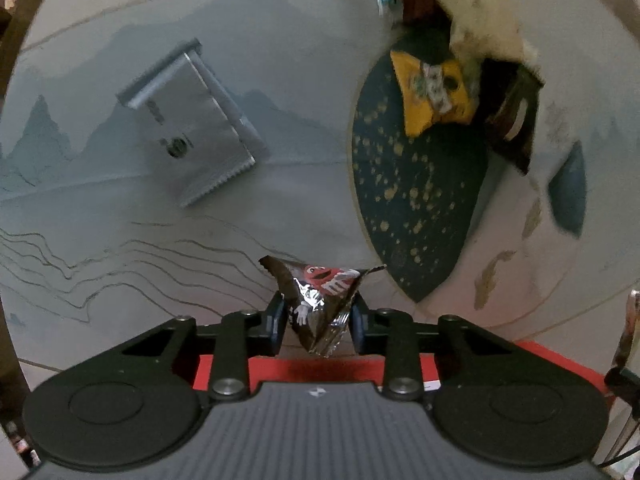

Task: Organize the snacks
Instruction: 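Carry the yellow cartoon packet and the dark wrapper over the box with both tools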

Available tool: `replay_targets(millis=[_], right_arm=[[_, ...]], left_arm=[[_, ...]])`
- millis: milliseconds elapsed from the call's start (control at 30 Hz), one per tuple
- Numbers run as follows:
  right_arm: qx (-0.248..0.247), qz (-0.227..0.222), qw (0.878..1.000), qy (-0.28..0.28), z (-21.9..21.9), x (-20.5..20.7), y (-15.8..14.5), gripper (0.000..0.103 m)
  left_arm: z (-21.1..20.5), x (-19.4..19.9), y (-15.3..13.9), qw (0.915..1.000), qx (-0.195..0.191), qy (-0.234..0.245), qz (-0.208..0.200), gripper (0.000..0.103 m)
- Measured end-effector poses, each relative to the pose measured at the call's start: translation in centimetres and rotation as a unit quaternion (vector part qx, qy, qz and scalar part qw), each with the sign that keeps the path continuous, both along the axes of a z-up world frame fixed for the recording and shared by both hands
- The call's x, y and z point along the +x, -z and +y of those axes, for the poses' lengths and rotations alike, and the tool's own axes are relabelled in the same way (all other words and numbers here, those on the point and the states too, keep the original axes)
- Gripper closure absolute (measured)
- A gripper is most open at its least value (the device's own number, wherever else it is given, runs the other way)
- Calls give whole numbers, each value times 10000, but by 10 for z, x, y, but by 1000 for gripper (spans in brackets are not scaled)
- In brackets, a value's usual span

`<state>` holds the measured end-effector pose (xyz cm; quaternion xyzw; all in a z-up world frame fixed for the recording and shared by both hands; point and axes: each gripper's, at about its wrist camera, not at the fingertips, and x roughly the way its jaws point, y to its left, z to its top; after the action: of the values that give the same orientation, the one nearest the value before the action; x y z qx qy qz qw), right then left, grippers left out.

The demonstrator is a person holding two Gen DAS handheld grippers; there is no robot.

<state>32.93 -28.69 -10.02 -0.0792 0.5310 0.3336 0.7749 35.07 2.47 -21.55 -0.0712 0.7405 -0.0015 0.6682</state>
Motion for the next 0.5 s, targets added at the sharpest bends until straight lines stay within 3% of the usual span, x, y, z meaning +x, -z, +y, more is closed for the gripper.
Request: replay_targets(millis=[200, 500], right_arm=[[-17, -320, 9994, 153, 2, -14, -25, 52], [-35, -708, 9973, 181, 13, -57, -65, 52]], left_arm=[[13, -9, -49, 9969, -188, -179, -737, 73], [10, -42, -141, 9863, -328, 60, -1615, 73]])
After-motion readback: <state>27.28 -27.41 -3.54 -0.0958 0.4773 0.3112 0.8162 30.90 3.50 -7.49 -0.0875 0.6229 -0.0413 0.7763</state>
